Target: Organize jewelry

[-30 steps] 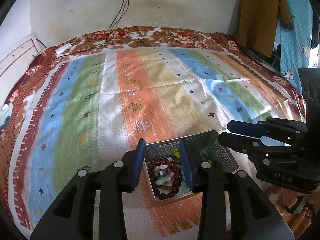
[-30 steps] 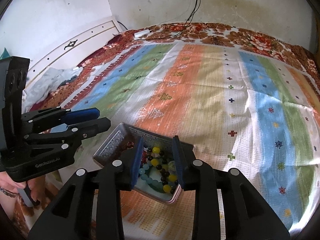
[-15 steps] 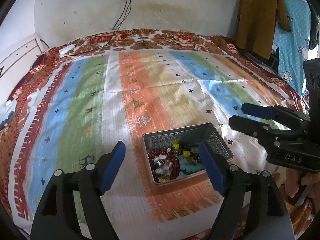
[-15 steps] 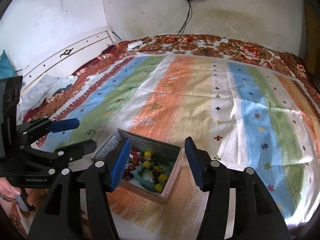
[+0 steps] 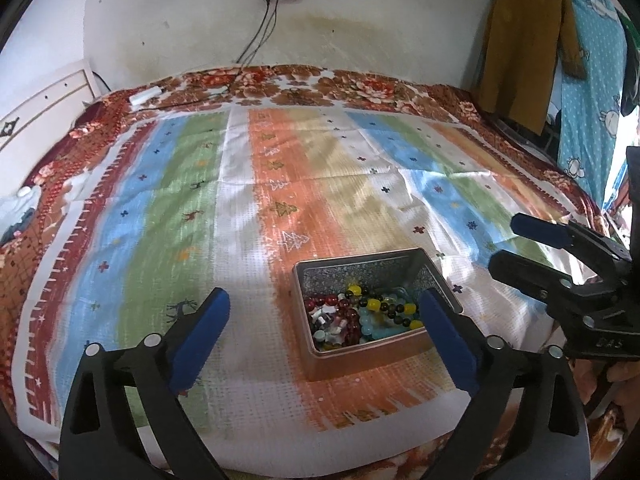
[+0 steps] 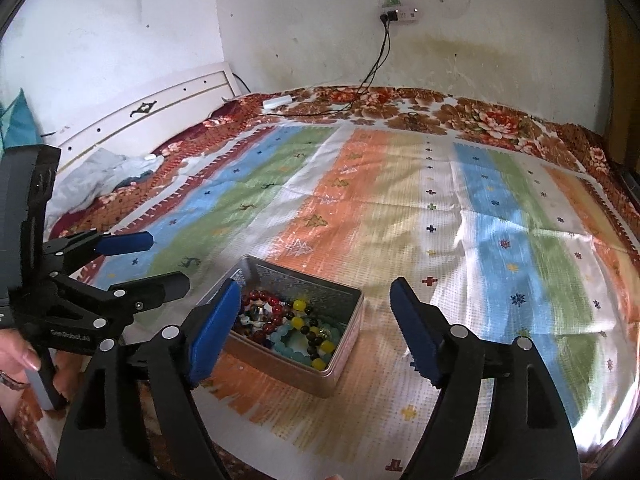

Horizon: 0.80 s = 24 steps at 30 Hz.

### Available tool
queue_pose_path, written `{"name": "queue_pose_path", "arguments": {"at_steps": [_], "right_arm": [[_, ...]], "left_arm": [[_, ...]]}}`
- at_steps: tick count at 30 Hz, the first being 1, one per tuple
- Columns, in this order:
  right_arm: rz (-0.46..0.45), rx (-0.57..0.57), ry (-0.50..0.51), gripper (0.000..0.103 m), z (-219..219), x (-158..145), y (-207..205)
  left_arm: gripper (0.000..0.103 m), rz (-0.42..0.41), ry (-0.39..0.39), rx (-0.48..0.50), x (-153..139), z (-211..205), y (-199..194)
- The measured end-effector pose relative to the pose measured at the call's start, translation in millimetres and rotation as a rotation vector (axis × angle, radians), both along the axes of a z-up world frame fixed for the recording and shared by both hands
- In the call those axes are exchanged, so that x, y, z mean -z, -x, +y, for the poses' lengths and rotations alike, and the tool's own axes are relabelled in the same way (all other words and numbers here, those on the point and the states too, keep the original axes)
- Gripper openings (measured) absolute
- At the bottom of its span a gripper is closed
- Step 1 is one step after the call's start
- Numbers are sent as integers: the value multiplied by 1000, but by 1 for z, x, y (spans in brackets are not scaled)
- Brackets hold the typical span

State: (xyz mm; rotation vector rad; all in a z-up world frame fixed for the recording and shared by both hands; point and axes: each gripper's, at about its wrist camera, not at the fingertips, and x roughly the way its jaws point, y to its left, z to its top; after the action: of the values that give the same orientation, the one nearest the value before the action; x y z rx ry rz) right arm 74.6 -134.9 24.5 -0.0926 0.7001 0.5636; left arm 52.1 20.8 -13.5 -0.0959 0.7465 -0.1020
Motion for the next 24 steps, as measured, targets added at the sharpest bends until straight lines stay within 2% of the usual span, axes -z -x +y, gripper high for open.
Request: {"name": "queue_pose_path", "arguments": {"at_steps": [10,14,24], "right_arm": [[-53,-6,-1,95,-5,-5,21],[-21,10,-1,95,-10,0,22],[-31,32,-37,95,-18,-1,27]], "left_arm": [[97,-46,-29,1,-3,-6,17],[97,-70,-51,10,-4,-12,25],[97,-91,-69,0,-5,-14,29]]}}
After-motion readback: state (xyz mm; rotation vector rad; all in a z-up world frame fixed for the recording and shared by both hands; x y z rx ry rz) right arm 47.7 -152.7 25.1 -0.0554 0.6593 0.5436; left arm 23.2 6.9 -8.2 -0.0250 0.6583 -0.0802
